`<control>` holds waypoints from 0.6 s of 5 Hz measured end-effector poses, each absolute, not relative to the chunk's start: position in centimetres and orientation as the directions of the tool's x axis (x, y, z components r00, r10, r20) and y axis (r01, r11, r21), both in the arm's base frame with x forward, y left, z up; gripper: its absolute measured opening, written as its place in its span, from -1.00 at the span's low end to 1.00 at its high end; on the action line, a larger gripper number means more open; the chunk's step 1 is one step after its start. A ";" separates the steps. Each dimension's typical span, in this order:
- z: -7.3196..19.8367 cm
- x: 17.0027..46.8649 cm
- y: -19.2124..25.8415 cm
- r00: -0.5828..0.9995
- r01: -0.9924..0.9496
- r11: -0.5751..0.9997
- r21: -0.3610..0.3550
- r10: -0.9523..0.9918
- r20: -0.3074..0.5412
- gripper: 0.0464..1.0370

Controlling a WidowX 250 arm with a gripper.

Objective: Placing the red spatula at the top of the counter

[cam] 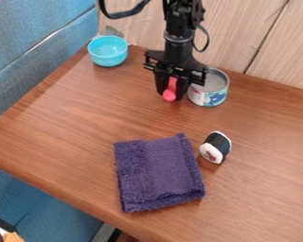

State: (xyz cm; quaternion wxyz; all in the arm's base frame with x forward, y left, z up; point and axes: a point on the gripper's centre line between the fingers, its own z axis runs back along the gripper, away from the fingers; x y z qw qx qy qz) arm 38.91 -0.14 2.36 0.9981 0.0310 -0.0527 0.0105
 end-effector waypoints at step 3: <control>1.4 39.1 0.4 0.998 -0.016 0.998 0.062 0.011 0.069 0.55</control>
